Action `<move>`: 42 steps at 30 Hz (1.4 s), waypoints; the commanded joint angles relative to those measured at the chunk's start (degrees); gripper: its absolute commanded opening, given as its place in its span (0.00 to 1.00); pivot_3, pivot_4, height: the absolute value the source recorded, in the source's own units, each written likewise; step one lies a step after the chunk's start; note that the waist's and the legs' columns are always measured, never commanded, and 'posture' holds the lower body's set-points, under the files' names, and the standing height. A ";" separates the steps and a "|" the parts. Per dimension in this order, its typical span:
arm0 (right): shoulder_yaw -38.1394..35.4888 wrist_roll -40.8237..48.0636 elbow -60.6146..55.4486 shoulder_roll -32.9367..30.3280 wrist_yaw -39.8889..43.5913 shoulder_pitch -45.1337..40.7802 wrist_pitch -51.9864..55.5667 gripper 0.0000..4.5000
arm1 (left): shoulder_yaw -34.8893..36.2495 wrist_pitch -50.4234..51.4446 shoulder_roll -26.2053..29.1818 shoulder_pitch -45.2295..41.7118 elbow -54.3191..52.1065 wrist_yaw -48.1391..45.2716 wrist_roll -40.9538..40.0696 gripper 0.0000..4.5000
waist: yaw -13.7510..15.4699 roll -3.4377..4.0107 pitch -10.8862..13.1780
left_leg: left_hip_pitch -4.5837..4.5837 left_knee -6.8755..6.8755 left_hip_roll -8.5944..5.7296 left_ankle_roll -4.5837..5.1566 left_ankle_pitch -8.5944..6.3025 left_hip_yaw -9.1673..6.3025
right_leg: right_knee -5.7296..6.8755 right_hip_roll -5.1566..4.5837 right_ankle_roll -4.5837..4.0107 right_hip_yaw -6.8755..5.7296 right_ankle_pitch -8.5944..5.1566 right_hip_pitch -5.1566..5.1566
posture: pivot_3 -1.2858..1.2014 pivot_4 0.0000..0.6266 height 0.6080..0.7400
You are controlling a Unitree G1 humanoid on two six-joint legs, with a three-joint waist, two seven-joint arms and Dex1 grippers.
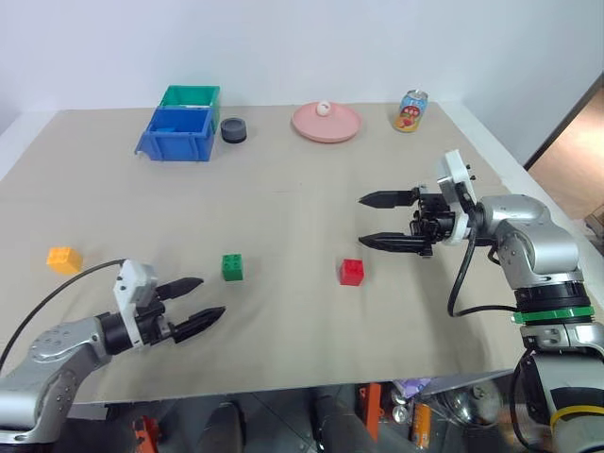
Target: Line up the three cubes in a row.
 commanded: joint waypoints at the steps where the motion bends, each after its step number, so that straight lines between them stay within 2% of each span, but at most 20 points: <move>1: -2.30 1.19 -3.56 -0.39 -0.64 0.76 0.71 0.99 | -1.56 -3.72 -1.92 -1.97 1.09 3.20 4.47 1.00 | 0.02 0.00 0.00 | 0.00 0.00 0.00 0.00 0.00 -0.01 | 0.00 0.01 0.00 0.00 0.00 0.00 | 0.52 0.24 0.97; 7: -2.95 1.33 -4.90 -0.47 -1.49 1.74 1.55 0.99 | -2.92 -4.60 -4.02 -5.34 3.96 7.11 8.61 1.00 | 0.00 0.00 0.00 | 0.00 0.00 0.00 0.00 0.00 -0.01 | 0.00 0.01 0.02 0.00 0.02 0.00 | 0.52 0.24 0.97; 14: -3.43 1.08 -5.31 -0.09 -2.15 2.38 1.60 0.99 | -4.66 -4.66 -4.36 -6.06 4.22 6.96 9.48 1.00 | -0.02 0.00 0.00 | -0.01 0.00 0.00 0.00 0.00 -0.01 | 0.00 0.01 0.03 0.00 0.01 0.01 | 0.52 0.24 0.97; 24: -3.66 1.16 -6.05 -0.08 -2.76 2.89 1.79 0.99 | -3.36 -8.63 -1.31 -14.48 16.84 -0.01 10.21 1.00 | -0.04 0.00 0.00 | -0.02 0.01 0.00 0.01 0.01 -0.05 | 0.00 0.04 0.03 -0.04 0.04 0.00 | 0.52 0.24 0.97; 30: -4.06 1.53 -6.85 -0.15 -3.17 3.06 2.27 0.99 | -4.28 -9.85 -0.50 -19.95 22.82 -8.29 8.68 1.00 | -0.04 0.00 0.00 | -0.03 -0.01 0.00 0.01 0.00 -0.04 | 0.00 0.03 0.06 -0.03 0.02 0.01 | 0.52 0.24 0.97; 36: -4.64 2.01 -7.97 -0.69 -3.44 3.81 2.91 0.99 | -6.66 -12.14 2.68 -23.05 28.82 -16.81 11.00 1.00 | -0.13 0.00 0.00 | -0.03 -0.01 0.00 0.01 0.00 -0.04 | 0.00 0.04 0.05 -0.03 0.03 0.00 | 0.52 0.24 0.97; 42: -5.50 2.43 -8.56 -1.29 -3.74 4.46 3.35 0.99 | -9.30 -16.40 2.89 -27.06 36.08 -21.47 14.41 1.00 | -0.07 0.00 0.00 | -0.04 -0.01 0.00 0.01 0.01 -0.05 | 0.00 0.03 0.05 -0.04 0.02 0.00 | 0.52 0.24 0.97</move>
